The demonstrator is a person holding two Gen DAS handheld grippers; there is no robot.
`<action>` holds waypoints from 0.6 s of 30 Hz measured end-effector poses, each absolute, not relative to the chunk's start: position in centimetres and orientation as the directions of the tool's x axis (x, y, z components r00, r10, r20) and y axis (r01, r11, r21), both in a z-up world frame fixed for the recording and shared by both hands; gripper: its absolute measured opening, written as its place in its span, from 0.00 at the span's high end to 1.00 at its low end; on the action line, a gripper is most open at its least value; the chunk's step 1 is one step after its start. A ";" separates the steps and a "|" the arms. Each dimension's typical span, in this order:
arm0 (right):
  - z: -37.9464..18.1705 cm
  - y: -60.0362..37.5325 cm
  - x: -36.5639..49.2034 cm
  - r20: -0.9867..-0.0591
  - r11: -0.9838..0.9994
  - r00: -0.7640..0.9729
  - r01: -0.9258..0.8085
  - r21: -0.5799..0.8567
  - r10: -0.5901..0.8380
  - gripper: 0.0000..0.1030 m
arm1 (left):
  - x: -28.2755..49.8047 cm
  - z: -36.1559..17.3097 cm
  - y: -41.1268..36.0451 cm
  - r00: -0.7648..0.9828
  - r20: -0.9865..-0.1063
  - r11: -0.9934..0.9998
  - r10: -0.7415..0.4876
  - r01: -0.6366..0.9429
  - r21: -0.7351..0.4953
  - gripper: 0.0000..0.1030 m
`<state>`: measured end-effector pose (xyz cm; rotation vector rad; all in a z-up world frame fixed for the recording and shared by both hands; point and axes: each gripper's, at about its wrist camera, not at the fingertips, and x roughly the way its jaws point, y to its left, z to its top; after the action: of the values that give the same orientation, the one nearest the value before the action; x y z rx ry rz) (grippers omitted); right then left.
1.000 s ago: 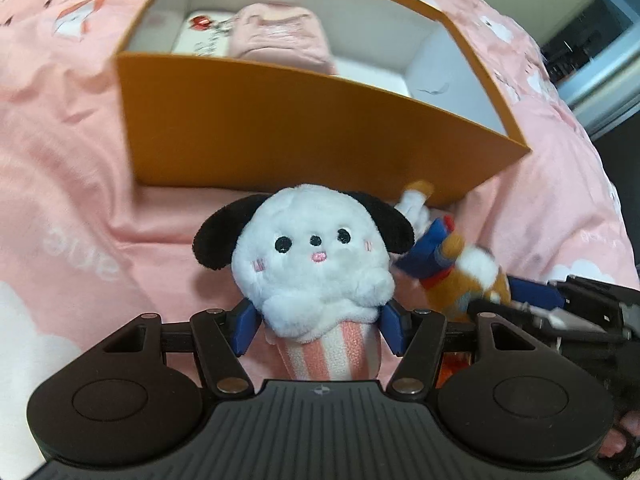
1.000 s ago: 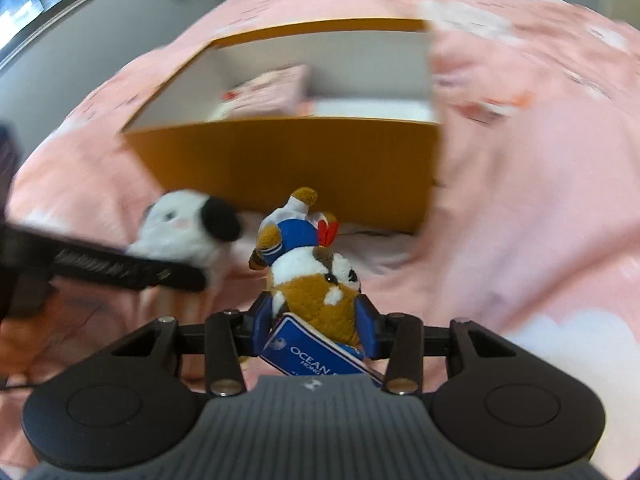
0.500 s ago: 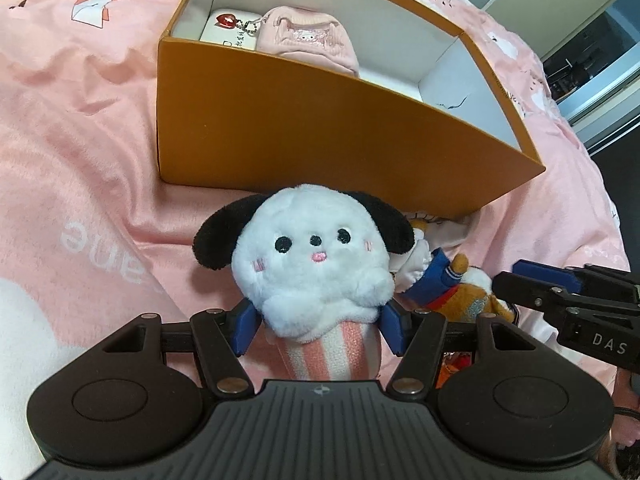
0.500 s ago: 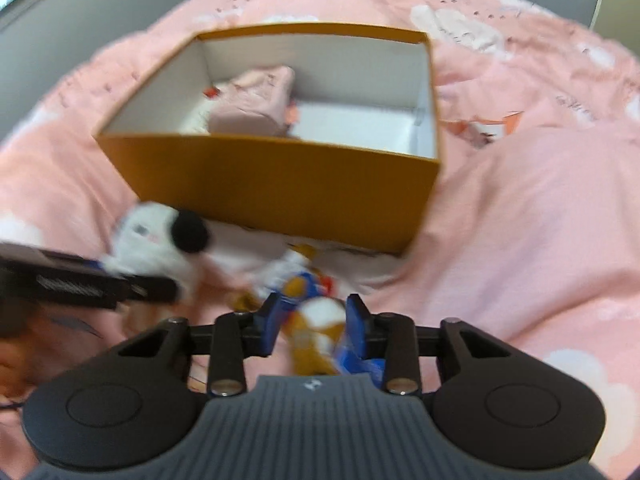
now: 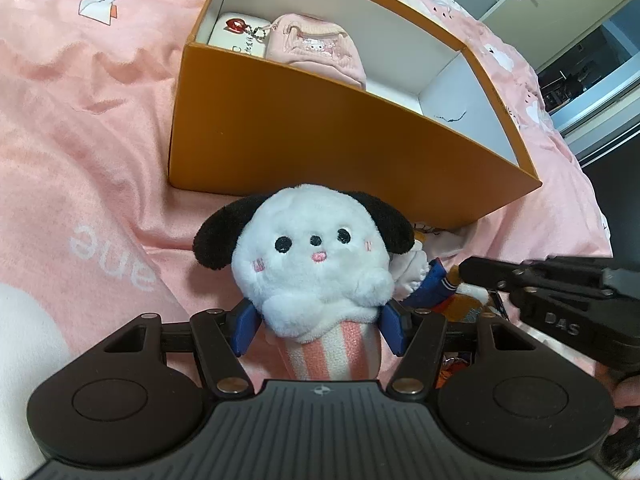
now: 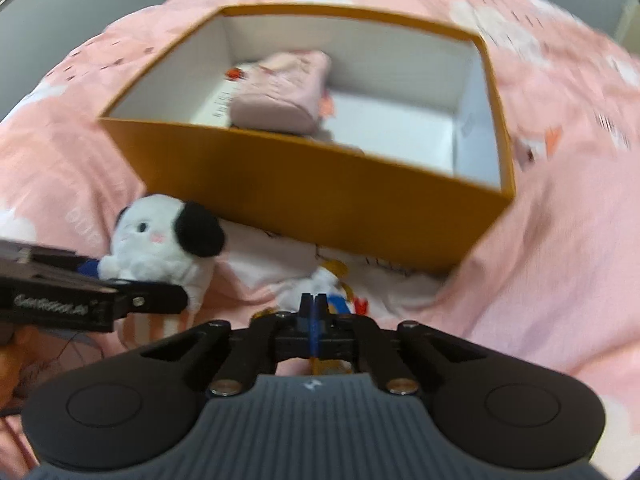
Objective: Organize objects
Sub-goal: 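Grasp the white dog plush with the left gripper while the right gripper grasps the duck plush, then lift the white dog plush and duck plush over the shoebox with both grippers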
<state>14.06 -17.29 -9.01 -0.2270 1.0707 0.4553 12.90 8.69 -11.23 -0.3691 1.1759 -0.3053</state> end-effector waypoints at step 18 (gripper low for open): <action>-10.1 -16.8 15.1 -0.949 0.815 0.284 -0.577 -0.055 0.137 0.63 | 12.8 -11.4 8.5 0.324 -0.846 0.903 -0.423 0.075 -0.423 0.32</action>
<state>15.06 -16.83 -10.12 -0.4305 1.1953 0.4974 12.80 8.52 -11.36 -0.3334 1.2014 -0.3349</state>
